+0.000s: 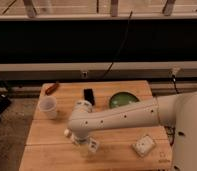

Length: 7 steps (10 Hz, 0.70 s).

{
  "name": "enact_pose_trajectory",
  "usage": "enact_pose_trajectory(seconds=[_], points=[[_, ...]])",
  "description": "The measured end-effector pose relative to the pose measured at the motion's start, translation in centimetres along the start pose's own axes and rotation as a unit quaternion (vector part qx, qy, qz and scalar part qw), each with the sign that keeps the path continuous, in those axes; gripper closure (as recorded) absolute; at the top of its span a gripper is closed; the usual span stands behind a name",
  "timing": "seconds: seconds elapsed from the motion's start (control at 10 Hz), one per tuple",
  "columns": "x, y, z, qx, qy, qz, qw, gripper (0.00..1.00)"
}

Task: Place the bottle in the ceramic bowl

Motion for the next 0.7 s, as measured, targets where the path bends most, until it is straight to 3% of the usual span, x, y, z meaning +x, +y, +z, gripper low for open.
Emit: enact_pose_trajectory(seconds=[0.4,0.7], points=[[-0.2,-0.3,1.2,-0.004,0.000,-0.005,1.0000,0.25],[-0.1,-0.1,2.1,-0.004,0.000,-0.013,0.9999,0.51]])
